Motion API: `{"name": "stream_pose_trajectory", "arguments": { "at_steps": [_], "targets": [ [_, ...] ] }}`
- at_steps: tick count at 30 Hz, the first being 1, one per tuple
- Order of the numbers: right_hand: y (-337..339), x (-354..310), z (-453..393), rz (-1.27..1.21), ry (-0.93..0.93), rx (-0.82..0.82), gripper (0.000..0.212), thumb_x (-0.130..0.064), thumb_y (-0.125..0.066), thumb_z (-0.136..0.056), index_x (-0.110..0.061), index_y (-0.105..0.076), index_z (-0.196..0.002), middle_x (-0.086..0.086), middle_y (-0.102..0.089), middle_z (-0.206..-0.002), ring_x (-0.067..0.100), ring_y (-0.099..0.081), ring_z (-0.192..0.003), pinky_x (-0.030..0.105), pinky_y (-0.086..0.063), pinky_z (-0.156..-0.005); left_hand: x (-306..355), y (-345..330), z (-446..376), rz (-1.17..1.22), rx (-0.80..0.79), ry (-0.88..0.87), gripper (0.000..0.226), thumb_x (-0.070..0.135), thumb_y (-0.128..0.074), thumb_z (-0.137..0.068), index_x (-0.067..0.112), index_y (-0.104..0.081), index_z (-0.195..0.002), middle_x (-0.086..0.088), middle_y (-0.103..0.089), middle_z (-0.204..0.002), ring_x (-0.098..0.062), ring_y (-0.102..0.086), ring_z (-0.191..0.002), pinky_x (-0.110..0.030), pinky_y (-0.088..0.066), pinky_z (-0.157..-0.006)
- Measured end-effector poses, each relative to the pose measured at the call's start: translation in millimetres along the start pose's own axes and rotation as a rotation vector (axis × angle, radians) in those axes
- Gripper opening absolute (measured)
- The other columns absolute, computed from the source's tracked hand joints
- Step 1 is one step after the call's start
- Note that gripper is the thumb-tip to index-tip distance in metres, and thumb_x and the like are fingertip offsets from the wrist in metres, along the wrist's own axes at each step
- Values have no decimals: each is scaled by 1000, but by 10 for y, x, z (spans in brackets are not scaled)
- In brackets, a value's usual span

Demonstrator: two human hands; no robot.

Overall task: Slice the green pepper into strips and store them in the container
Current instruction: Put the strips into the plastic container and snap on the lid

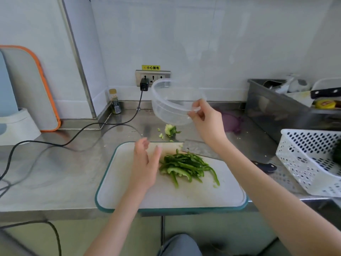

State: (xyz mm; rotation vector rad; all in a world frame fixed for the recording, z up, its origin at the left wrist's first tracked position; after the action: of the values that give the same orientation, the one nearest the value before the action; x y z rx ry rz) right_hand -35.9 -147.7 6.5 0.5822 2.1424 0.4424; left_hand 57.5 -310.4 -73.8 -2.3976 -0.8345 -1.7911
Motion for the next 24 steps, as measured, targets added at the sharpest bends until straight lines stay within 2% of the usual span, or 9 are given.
{"name": "stream_pose_trajectory", "arguments": {
  "at_steps": [3, 6, 8, 10, 13, 15, 18, 21, 24],
  "targets": [
    [204, -207, 449, -66, -11, -43, 13, -18, -63, -89, -18, -50, -87, 0, -51, -61, 16, -47, -58, 16, -40, -58, 133, 122, 73, 308, 112, 123, 70, 57, -41, -85, 18, -27, -142, -5, -33, -147, -14, -36, -129, -24, -27, -101],
    [377, -329, 837, -101, -9, -164, 9, -18, -62, -89, -17, -53, -90, 8, -60, -71, 24, -58, -67, 29, -50, -67, 294, 232, 228, 585, 90, 249, 63, 70, -45, -79, 34, -34, -129, -1, -44, -138, -19, -44, -126, -34, -35, -103],
    [458, -411, 1050, -88, 27, -255, 10, -17, -62, -89, -19, -53, -90, 3, -60, -71, 21, -58, -66, 27, -48, -64, 393, 305, 327, 697, 24, 354, 75, 77, -53, -68, 33, -42, -128, 0, -57, -127, -19, -56, -114, -44, -46, -95],
    [497, -469, 1227, -81, 76, -313, 10, -18, -63, -89, -19, -53, -90, 1, -59, -68, 19, -54, -63, 23, -45, -61, 438, 369, 426, 705, -43, 449, 83, 70, -64, -59, 30, -45, -129, -2, -64, -119, -21, -65, -101, -48, -53, -83],
    [534, -503, 1398, -123, 108, -381, 8, -20, -61, -91, -22, -57, -98, 6, -59, -70, 20, -52, -64, 22, -43, -62, 436, 456, 610, 774, -36, 548, 67, 45, -64, -67, 21, -47, -128, -13, -61, -118, -32, -65, -93, -45, -56, -64],
    [571, -472, 1445, -173, 105, -422, 16, -22, -57, -93, -26, -58, -109, 4, -58, -71, 18, -50, -63, 20, -42, -61, 391, 541, 755, 793, -38, 594, 49, 39, -58, -76, 17, -51, -120, -12, -64, -108, -30, -65, -85, -38, -55, -55],
    [628, -290, 1373, -139, 14, -243, 22, -26, -49, -97, -33, -56, -116, -3, -57, -72, 22, -56, -70, 15, -40, -56, 325, 747, 1035, 782, -133, 620, 30, 42, -52, -78, 22, -56, -100, -10, -66, -89, -22, -65, -62, -28, -50, -43],
    [532, -39, 1209, 22, -165, -218, 32, -33, -42, -99, -26, -47, -130, -4, -62, -104, 17, -58, -98, 10, -41, -67, 184, 919, 1249, 776, -273, 608, 79, 48, -63, -42, 19, -52, -115, -26, -60, -103, -32, -65, -66, -30, -50, -44],
    [262, 119, 1101, 138, -227, -389, 49, -44, -39, -98, -23, -37, -142, 0, -47, -141, 20, -46, -125, 28, -41, -92, 95, 1028, 1363, 777, -352, 614, 78, 44, -62, -44, 15, -53, -117, -30, -58, -100, -40, -67, -62, -33, -51, -46]
  ]
}}
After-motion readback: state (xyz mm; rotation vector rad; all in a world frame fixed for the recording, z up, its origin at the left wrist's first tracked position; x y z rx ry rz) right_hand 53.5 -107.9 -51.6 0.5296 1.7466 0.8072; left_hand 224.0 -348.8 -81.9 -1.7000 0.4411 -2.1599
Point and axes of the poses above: each hand's wrist, its own z-axis away from the middle knuckle, its own y-axis out of the back of the hand, x = y × z, the point moved 1 cm from there along -z, towards the middle knuckle
